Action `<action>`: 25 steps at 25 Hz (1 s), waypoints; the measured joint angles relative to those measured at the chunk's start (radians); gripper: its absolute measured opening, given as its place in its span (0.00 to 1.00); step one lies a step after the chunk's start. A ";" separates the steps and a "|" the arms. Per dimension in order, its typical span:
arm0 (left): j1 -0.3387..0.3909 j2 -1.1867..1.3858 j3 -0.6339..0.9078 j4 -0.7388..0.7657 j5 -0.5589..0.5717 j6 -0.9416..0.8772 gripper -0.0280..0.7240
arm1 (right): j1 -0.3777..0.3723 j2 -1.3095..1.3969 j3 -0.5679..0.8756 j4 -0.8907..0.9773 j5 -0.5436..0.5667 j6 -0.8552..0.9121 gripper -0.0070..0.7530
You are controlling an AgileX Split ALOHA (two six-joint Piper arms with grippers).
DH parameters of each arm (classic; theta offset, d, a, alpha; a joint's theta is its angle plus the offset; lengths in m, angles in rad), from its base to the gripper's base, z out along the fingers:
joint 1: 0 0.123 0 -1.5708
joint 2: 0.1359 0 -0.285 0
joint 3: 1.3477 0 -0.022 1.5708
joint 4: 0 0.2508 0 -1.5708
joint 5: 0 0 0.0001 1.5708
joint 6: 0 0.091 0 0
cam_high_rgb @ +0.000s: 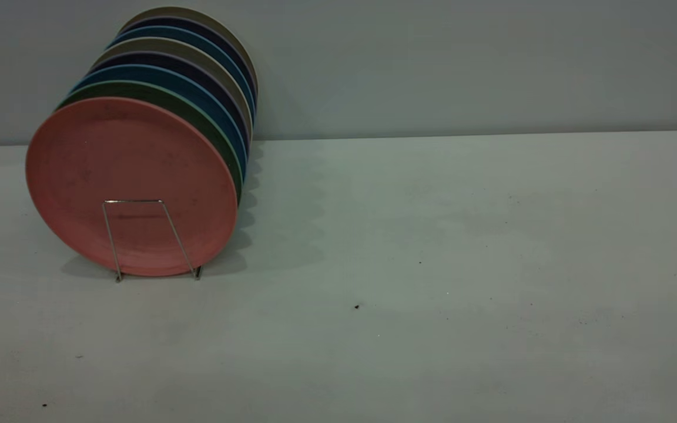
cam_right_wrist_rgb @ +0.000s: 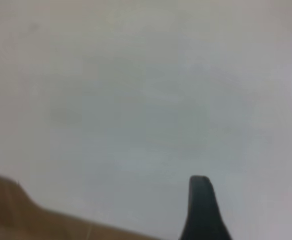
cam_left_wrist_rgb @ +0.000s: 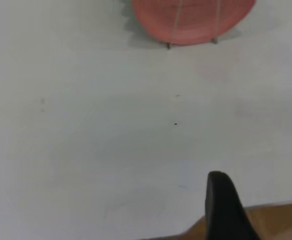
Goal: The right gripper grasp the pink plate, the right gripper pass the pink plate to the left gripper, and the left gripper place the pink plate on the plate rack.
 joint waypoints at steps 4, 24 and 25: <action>0.032 0.000 0.000 -0.001 0.000 0.000 0.57 | 0.000 -0.076 0.000 0.001 0.004 0.000 0.70; 0.032 0.000 0.000 -0.001 0.000 0.000 0.57 | 0.000 -0.078 0.000 0.001 0.004 0.000 0.70; 0.032 0.000 0.000 -0.001 0.000 0.000 0.57 | 0.000 -0.078 0.000 0.001 0.004 0.000 0.70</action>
